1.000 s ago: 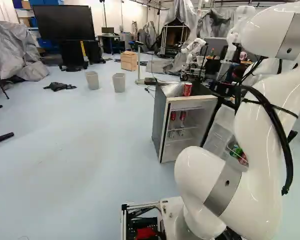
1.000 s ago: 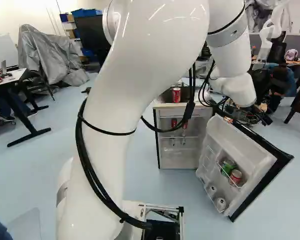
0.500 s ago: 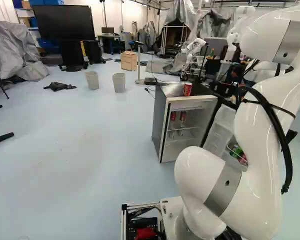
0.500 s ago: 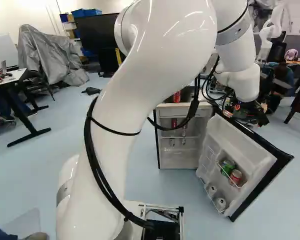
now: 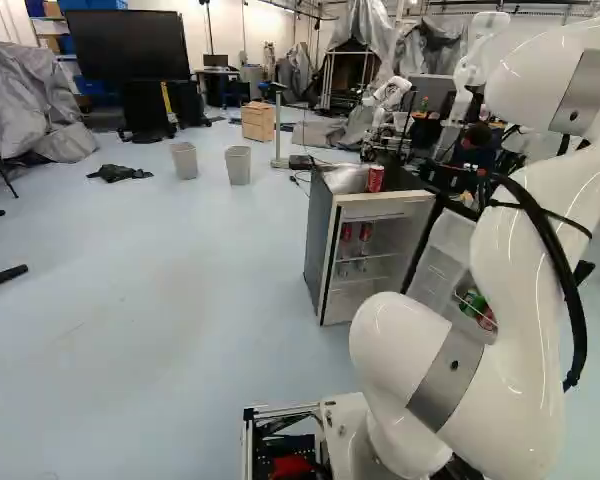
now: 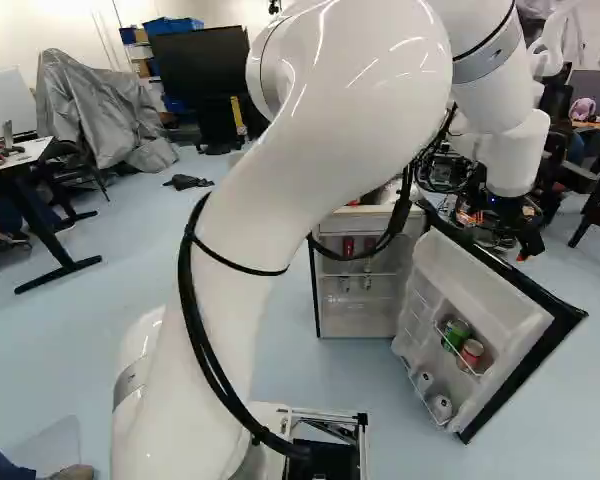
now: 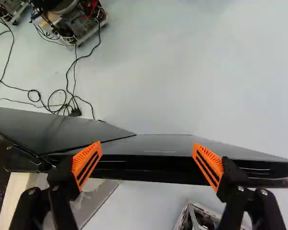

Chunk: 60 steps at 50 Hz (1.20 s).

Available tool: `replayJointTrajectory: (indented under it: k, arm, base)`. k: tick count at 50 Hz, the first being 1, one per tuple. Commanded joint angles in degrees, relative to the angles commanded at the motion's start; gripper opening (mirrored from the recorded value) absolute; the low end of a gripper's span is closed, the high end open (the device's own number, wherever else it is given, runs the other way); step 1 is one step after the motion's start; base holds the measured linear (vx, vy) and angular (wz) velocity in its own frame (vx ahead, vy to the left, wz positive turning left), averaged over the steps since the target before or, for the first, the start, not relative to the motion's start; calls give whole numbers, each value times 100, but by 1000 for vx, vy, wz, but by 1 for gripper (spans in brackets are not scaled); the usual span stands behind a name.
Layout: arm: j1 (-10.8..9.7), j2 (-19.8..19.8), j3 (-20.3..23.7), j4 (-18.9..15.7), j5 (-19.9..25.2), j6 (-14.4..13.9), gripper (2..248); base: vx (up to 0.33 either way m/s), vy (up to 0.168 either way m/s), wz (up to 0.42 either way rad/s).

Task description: Grab a drink from the fridge

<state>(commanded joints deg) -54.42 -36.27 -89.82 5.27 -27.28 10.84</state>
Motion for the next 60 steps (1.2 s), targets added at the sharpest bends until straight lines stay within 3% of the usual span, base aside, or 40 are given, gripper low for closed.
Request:
replayJointTrajectory:
  k: [15, 47, 60]
  arm:
    - [-90, -308, -485, 0, -765, 0, 247]
    - [-138, -1163, -1755, 0, -873, 0, 247]
    - [-143, -1411, -1964, 0, -1119, 0, 247]
  base:
    - [0, 0, 0]
    - [0, 0, 0]
    - [0, 0, 0]
